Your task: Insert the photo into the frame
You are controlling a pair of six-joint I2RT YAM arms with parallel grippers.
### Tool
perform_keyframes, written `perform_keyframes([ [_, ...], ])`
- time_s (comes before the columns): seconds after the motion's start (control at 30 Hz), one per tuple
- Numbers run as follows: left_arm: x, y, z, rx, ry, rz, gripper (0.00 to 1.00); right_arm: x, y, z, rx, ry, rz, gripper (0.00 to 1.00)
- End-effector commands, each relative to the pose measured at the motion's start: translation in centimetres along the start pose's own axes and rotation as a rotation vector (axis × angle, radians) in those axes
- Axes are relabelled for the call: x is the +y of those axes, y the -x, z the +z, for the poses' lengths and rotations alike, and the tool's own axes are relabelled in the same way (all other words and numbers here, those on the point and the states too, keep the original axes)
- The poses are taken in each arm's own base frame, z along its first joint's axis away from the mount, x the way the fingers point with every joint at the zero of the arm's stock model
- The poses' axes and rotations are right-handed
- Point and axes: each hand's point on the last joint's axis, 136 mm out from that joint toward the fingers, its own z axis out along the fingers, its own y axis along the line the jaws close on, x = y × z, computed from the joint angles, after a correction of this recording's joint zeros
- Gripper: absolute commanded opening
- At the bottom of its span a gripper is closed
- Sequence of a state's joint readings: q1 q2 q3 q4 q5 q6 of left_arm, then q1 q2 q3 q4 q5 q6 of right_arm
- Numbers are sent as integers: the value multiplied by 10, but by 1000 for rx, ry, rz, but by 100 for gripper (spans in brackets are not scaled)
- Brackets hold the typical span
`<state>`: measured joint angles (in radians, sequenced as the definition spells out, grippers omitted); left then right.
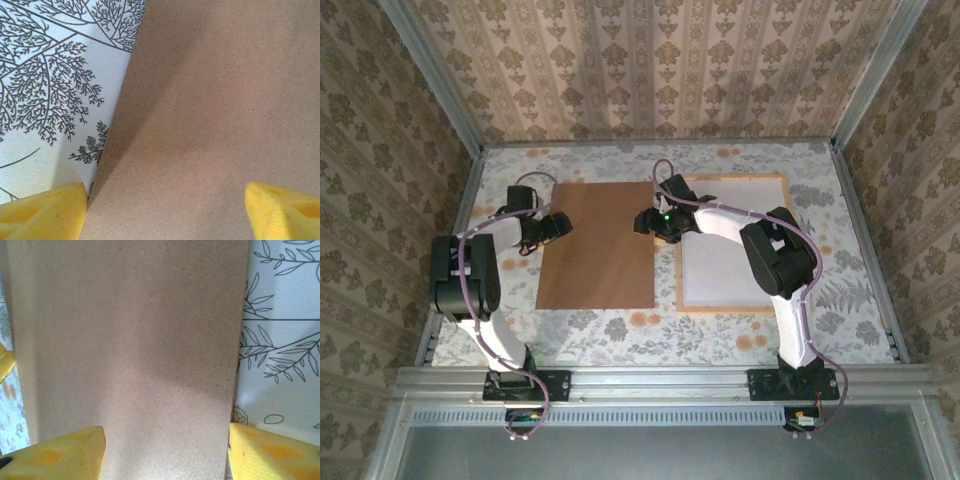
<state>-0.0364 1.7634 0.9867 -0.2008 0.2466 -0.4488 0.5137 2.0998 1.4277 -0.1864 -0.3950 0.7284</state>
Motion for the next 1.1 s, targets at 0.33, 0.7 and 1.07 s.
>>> perform_keyframes([
  [0.33,-8,-36,6,125,-87,-63,83,108,-5,-68,-74,462,-271,59],
  [0.7,-17,-37,-2,108,-157,-118,83,130,15,-98,-315,505,-202,60],
  [1.07,-19,-43,-9,86,-190,-169,83,130,32,-105,-502,383,72,57],
])
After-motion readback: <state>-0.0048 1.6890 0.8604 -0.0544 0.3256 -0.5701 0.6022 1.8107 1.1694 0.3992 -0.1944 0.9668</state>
